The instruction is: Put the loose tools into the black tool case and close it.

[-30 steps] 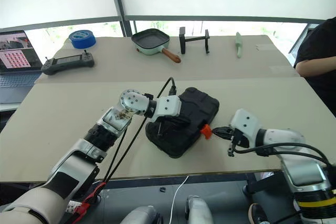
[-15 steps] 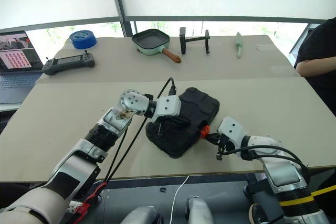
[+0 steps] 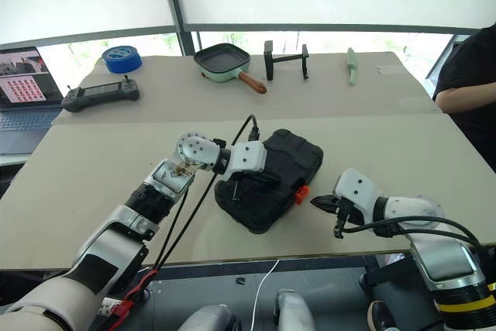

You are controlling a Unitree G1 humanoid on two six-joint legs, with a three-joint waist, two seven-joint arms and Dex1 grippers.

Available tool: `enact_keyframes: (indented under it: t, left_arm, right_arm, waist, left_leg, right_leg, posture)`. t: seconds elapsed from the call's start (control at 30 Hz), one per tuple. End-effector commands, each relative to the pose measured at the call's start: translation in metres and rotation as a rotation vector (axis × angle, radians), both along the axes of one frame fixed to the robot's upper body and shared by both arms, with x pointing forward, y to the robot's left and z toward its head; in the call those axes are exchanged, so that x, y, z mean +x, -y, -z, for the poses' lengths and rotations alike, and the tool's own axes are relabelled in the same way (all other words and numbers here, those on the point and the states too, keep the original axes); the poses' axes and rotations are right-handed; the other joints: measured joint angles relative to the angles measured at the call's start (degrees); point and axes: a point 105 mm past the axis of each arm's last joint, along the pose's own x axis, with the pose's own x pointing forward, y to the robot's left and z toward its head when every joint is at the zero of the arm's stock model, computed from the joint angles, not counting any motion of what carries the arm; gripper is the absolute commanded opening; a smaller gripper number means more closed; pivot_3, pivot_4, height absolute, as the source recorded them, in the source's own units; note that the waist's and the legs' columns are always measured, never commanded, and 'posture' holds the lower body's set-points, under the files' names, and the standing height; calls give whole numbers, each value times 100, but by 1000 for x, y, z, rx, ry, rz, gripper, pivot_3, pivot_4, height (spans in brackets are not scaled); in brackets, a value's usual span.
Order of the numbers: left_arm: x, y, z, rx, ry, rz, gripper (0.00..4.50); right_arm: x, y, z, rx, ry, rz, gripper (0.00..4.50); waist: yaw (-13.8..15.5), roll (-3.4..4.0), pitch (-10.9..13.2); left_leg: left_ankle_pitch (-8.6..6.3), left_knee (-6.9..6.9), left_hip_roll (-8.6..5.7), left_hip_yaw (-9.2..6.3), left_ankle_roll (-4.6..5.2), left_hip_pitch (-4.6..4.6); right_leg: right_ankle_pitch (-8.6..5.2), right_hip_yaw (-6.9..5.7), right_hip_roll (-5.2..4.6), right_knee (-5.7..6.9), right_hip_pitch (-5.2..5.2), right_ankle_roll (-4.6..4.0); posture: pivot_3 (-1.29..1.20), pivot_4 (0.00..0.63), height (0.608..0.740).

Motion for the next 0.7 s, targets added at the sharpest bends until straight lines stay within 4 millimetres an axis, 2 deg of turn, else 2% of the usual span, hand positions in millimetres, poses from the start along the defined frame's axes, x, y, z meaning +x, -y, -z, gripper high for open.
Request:
enact_keyframes:
  t: [0.03,0.2,0.33,0.7]
  left_arm:
    - [2,-5,18,65,-19,-21,67]
    - [2,-1,14,59,-11,-12,67]
    - [3,-1,13,57,-8,-12,67]
    - [0,-1,25,76,-16,-5,67]
  right_arm:
    - [5,-11,0,15,15,-18,0]
    - [18,-24,7,42,25,-15,0]
    - [28,-28,-4,81,83,5,0]
    - [22,-28,-37,71,181,-38,0]
  waist:
    - [0,0,0]
    - [-2,0,0]
    - [-10,0,0]
    - [-35,1,0]
  left_leg:
    - [0,0,0,0,0,0]
    - [0,1,0,2,0,0]
    - [0,1,-1,2,0,-2]
    - [0,-3,0,3,-1,-4]
  right_leg:
    - [0,0,0,0,0,0]
    - [0,0,0,2,0,0]
    - [1,1,0,6,-5,-1]
    - [0,2,2,6,-12,-2]
  posture:
    - [0,150,740]
    - [0,150,740]
    - [0,150,740]
    - [0,150,740]
